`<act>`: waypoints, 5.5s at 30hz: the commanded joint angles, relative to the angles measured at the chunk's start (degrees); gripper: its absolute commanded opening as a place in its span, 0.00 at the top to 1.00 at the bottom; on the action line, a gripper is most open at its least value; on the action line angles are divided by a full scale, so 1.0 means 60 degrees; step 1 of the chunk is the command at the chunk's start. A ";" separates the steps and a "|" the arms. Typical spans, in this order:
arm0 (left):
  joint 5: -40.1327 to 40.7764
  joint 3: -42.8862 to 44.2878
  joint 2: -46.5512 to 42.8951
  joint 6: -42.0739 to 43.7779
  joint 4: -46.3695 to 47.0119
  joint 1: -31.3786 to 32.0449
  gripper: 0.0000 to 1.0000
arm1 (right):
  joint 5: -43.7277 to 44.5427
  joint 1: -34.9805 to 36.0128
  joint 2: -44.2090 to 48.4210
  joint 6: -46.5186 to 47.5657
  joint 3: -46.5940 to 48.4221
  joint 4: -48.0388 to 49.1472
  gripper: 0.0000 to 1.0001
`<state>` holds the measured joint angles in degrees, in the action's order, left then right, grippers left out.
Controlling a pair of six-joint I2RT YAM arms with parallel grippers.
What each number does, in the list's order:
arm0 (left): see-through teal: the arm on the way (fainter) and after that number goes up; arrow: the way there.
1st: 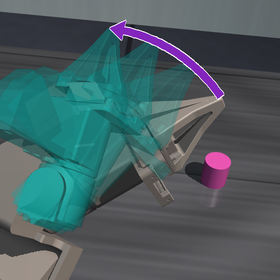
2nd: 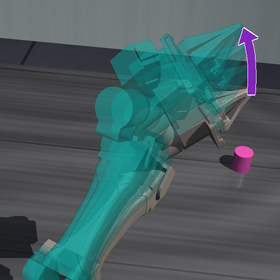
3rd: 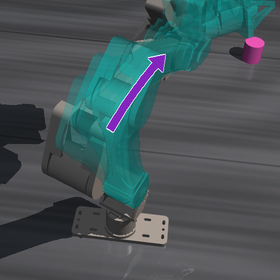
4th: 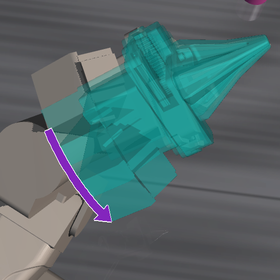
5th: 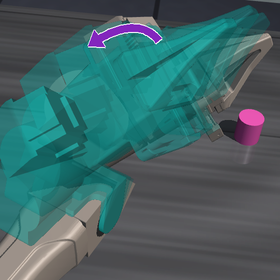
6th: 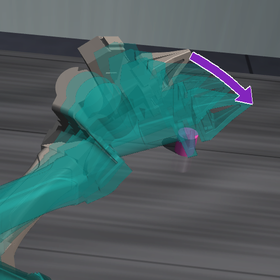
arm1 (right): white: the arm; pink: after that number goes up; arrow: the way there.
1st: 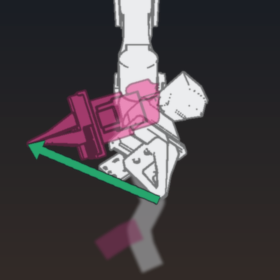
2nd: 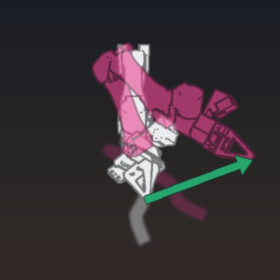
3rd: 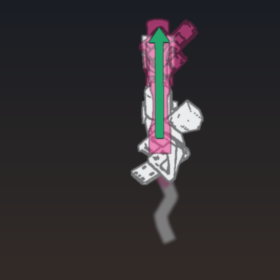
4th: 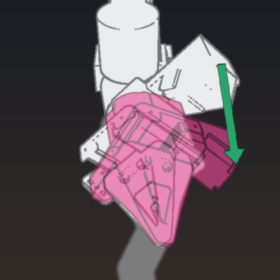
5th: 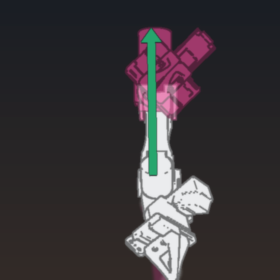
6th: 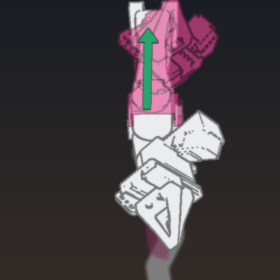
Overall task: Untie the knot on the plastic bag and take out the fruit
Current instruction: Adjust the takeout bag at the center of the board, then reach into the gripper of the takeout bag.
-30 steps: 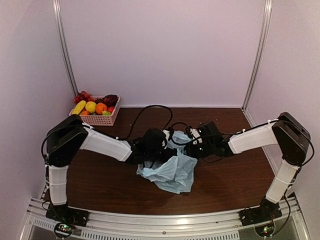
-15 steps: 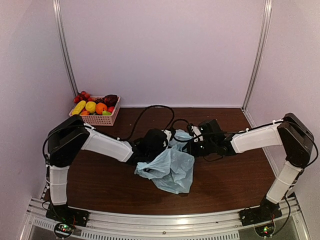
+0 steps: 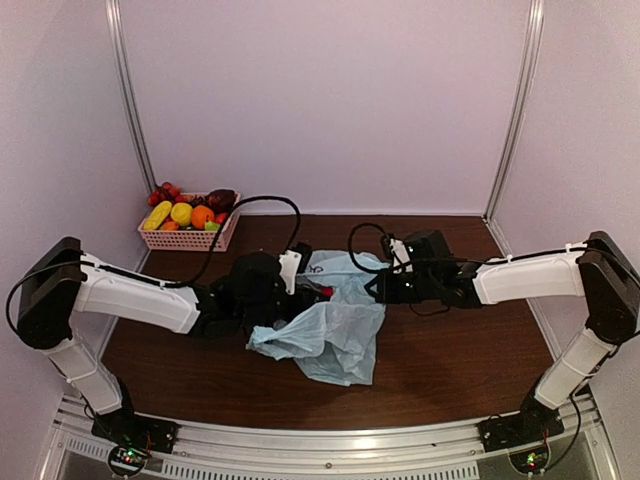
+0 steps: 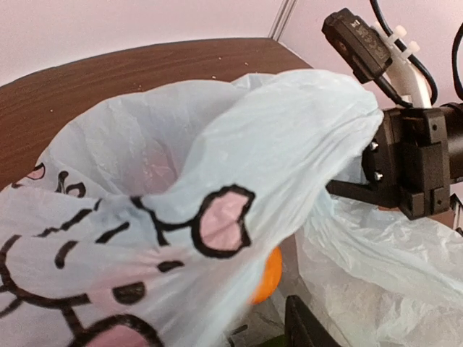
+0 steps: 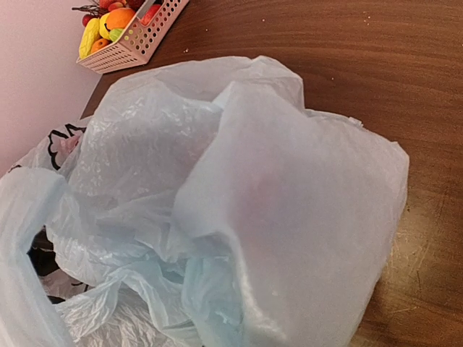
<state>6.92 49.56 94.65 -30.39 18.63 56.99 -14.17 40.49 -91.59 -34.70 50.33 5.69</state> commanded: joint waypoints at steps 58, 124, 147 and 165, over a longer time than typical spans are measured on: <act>-0.0172 -0.0386 0.0124 -0.0977 0.0937 -0.0983 0.48 | -0.0196 0.5253 0.1121 0.3192 -0.0207 -0.3563 1.00; -0.0763 -0.1540 -0.1541 -0.0474 -0.0476 0.0051 0.38 | 0.6277 0.4386 -0.0809 -0.0483 0.2771 -0.4154 1.00; -0.1153 0.0658 0.1423 -0.1302 -0.0980 0.0330 0.51 | 0.4714 0.3737 0.0603 -0.0794 0.0827 -0.1593 1.00; -0.3266 -0.0020 0.2351 -0.2634 0.1196 -0.0193 0.57 | 0.4515 0.3740 0.0530 -0.0750 0.0929 -0.1608 1.00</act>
<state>-8.99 50.98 106.91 -43.57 20.40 56.58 13.26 62.87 -89.34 -39.24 55.88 -4.45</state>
